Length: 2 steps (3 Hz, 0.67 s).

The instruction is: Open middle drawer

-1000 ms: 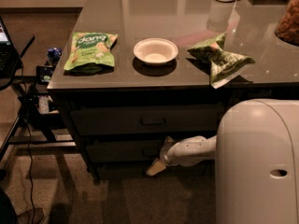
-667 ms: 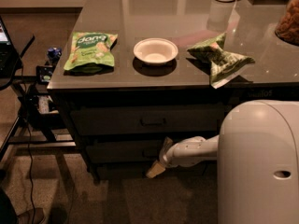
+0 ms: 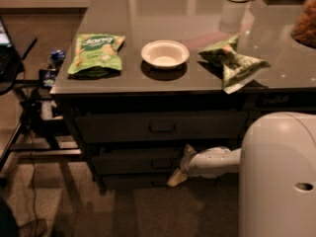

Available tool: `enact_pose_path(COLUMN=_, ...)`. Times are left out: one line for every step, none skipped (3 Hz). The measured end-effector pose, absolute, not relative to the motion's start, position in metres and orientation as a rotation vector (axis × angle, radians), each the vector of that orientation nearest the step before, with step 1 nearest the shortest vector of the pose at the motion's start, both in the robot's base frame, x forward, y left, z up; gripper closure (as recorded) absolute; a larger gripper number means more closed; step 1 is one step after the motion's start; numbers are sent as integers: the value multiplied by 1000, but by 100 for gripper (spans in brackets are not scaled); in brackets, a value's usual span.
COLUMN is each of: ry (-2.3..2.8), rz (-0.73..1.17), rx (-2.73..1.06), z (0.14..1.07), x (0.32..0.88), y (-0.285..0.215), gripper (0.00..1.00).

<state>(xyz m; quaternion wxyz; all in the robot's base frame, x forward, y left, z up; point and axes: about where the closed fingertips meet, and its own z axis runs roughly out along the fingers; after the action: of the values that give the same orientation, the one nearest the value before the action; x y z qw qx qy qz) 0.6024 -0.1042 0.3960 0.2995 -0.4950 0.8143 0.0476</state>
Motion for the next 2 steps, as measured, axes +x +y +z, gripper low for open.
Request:
enact_pose_path(ry=2163, rz=128, rx=-1315, z=391, x=602, y=-105, gripper=0)
enact_pose_path(ry=2156, rz=105, rx=-1313, z=393, x=606, y=-114, gripper=0)
